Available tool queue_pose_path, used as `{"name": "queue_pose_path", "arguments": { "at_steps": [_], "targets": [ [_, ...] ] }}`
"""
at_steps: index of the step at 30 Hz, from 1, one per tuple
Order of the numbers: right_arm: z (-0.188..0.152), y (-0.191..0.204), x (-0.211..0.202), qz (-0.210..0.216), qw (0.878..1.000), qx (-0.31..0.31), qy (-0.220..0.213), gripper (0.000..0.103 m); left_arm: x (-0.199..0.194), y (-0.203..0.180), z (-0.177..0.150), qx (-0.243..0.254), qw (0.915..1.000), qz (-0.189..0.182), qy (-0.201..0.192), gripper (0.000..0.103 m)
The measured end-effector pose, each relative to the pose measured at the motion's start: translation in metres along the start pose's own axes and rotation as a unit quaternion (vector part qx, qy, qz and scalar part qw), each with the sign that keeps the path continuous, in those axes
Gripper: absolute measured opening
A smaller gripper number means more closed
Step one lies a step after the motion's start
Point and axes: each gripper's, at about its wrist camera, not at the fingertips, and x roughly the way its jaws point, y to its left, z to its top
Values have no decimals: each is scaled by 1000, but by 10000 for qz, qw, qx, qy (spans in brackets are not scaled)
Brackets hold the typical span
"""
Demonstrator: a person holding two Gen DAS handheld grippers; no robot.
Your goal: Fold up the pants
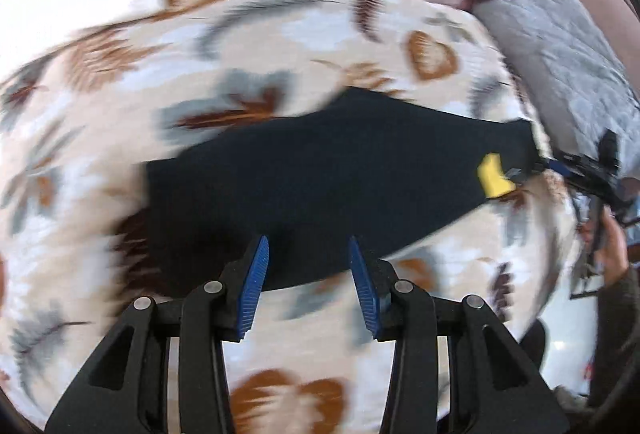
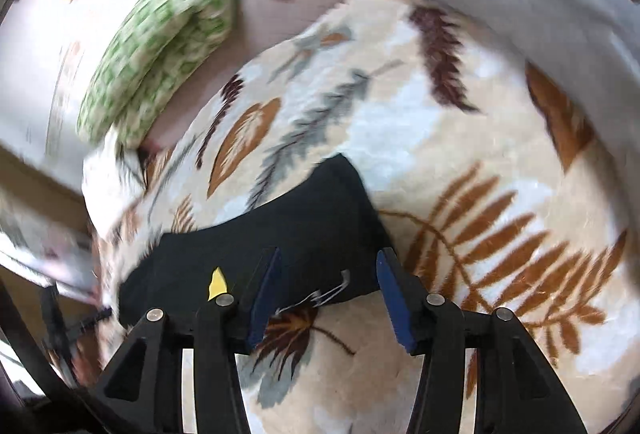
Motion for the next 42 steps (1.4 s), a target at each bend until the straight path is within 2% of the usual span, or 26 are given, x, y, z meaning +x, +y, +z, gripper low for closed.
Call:
{"name": "queue_pose_path", "arguments": {
  "at_steps": [2, 5, 6, 7, 10, 12, 14, 16, 20, 24, 26, 28, 30, 34, 40, 42],
  "targets": [
    [5, -10, 5, 58, 9998, 179, -15, 52, 16, -36, 6, -75, 9991, -407, 118, 40],
    [17, -18, 10, 409, 9987, 293, 23, 52, 42, -92, 12, -249, 9938, -1048, 272, 40],
    [24, -18, 12, 324, 9993, 195, 5, 52, 49, -105, 14, -335, 9920, -1176, 327, 40],
    [27, -18, 13, 323, 9994, 112, 31, 54, 59, -121, 14, -517, 9887, -1353, 387, 40],
    [41, -19, 25, 403, 9983, -147, 386, 55, 95, -165, 13, -1142, 9709, -1954, 787, 40],
    [48, -19, 33, 555, 9967, -290, 524, 56, 111, -187, 10, -1341, 9632, -2110, 982, 40],
    [55, -19, 43, 729, 9940, -429, 694, 58, 121, -203, 8, -1502, 9588, -2157, 1080, 40],
    [60, -21, 51, 730, 9923, -559, 827, 58, 129, -211, 8, -1753, 9538, -2189, 1083, 40],
    [64, -22, 67, 903, 9878, -733, 1034, 59, 141, -210, 14, -2570, 9370, -2170, 946, 40],
    [67, -24, 74, 1265, 9833, -733, 1079, 63, 141, -210, 22, -2936, 9344, -1935, 575, 40],
    [68, -24, 75, 1385, 9815, -743, 1096, 64, 145, -209, 24, -3151, 9287, -1895, 474, 40],
    [69, -25, 77, 1465, 9797, -767, 1134, 64, 155, -206, 22, -3527, 9108, -2094, 458, 40],
    [70, -26, 77, 1583, 9775, -758, 1173, 64, 164, -205, 20, -3758, 9001, -2148, 492, 40],
    [69, -31, 77, 1736, 9750, -665, 1218, 63, 159, -212, 19, -3743, 9056, -1969, 303, 40],
    [70, -35, 80, 1815, 9724, -742, 1264, 62, 168, -211, 25, -4140, 8903, -1871, 319, 40],
    [71, -29, 83, 1772, 9711, -908, 1315, 62, 168, -214, 30, -4112, 8925, -1824, 325, 40]
  ]
}}
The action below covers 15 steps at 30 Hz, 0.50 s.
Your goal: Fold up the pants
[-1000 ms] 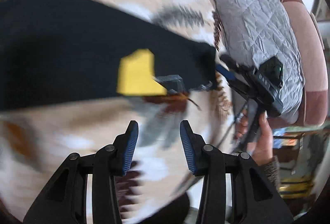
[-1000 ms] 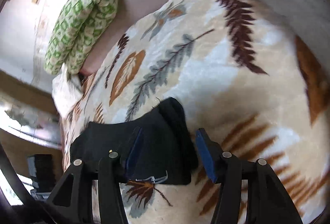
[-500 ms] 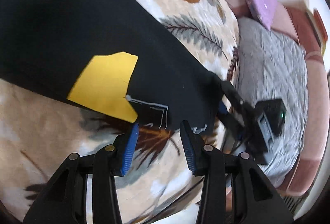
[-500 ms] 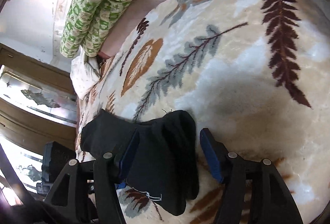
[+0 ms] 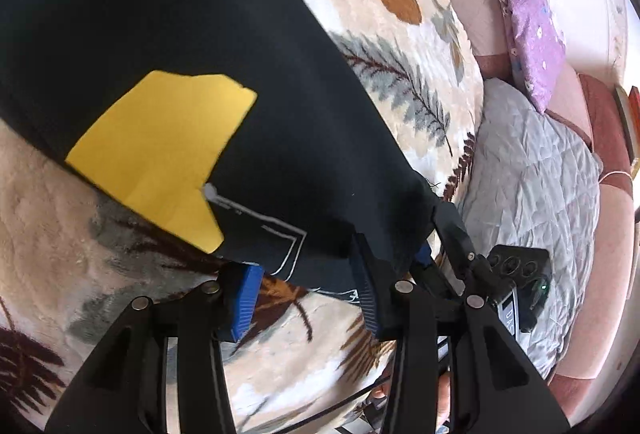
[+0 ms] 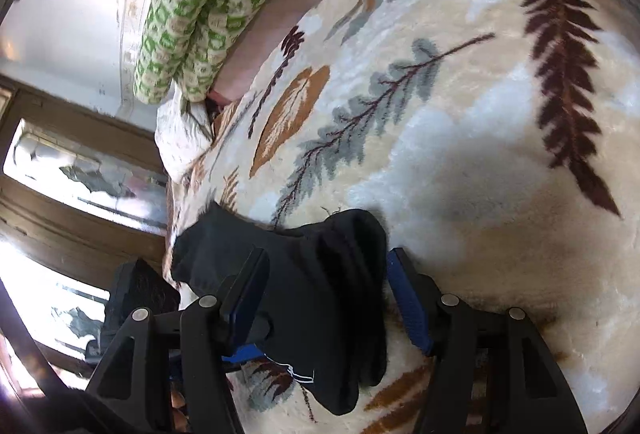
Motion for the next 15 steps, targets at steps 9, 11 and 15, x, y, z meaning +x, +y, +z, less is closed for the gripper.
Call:
{"name": "queue_pose_path", "arguments": {
  "at_steps": [9, 11, 15],
  "targets": [
    [5, 6, 5, -281, 9991, -177, 274, 19, 8, 2, 19, 92, 9988, -285, 379, 11],
    [4, 9, 3, -294, 9990, -201, 274, 19, 8, 3, 20, 78, 9984, -347, 434, 11],
    [4, 4, 7, -306, 9989, -55, 364, 23, 8, 1, 17, 201, 9987, -281, 379, 11]
  ]
}}
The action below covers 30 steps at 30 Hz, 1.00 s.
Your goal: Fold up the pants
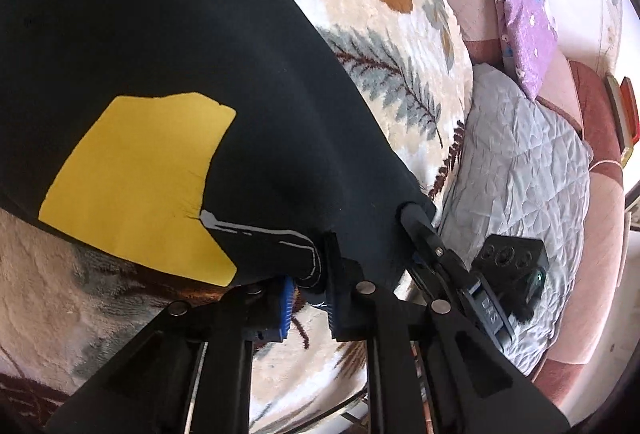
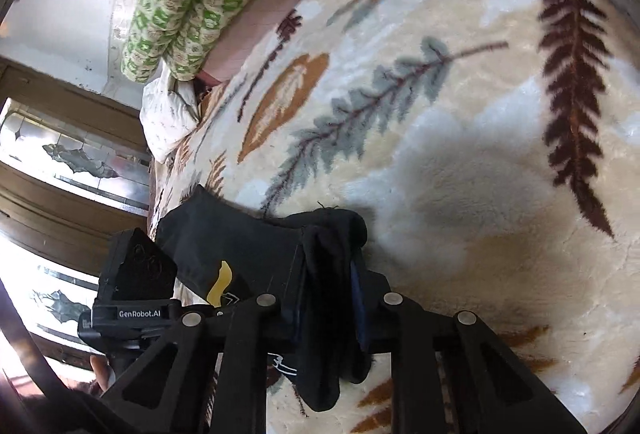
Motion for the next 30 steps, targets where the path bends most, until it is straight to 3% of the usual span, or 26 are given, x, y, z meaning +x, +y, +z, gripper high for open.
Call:
{"name": "queue_pose_path", "arguments": {
  "at_steps": [5, 9, 16, 23, 30],
  "targets": [
    [0, -6, 5, -29, 9998, 202, -64, 17, 2, 1, 2, -67, 9999, -40, 91, 11],
    [1, 11, -1, -383, 9992, -29, -66, 13, 2, 5, 5, -192, 9993, -201, 249, 11],
    [3, 42, -13, -635, 9978, -180, -33, 11, -8, 7, 5, -217, 9978, -439, 454, 11],
    [5, 74, -19, -763, 9968, -228, -85, 11, -30, 0, 10, 69, 9977, -579, 332, 11],
    [10, 107, -10, -847, 9958, -327, -71, 11, -47, 10, 21, 12, 9967, -760, 288, 11]
  ]
}}
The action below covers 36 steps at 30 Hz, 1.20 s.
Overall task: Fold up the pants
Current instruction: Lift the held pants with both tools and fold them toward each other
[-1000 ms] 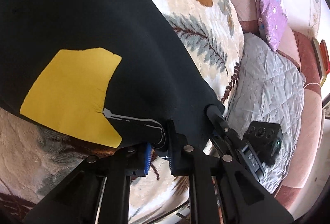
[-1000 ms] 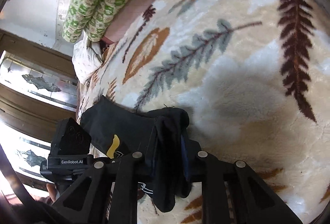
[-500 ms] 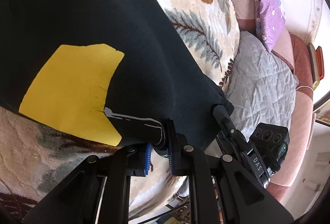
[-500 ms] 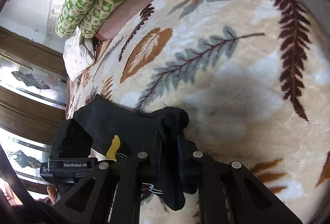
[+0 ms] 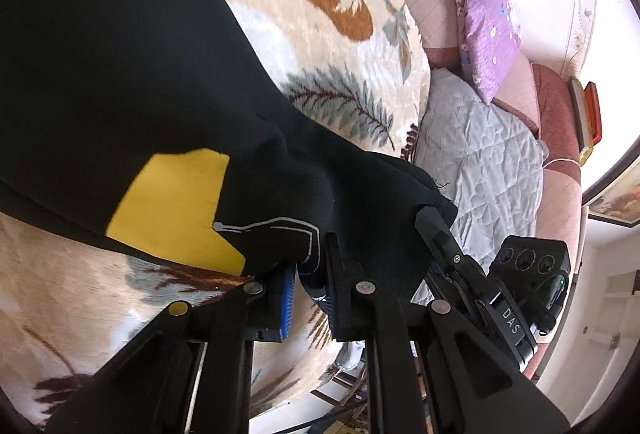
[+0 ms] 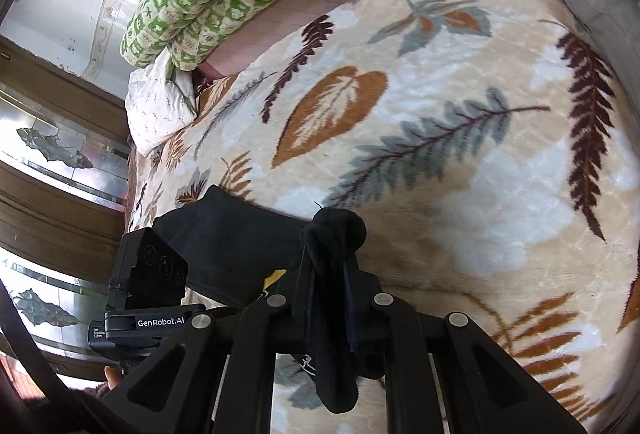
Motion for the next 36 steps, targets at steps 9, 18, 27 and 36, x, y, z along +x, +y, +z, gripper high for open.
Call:
{"name": "queue_pose_path", "arguments": {
  "at_steps": [9, 18, 27, 36],
  "targets": [
    [8, 40, 16, 33, 9999, -126, 70, 11, -26, 14, 14, -192, 9996, -182, -127, 11],
    [15, 71, 38, 159, 9997, -148, 108, 11, -53, 31, 19, -344, 9986, -308, -264, 11],
    [17, 111, 70, 399, 9988, -196, 181, 11, -87, 56, 24, -496, 9971, -375, -436, 11],
    [12, 160, 126, 590, 9957, -427, 564, 11, -128, 101, 27, -793, 9941, -285, -690, 11]
  ]
}}
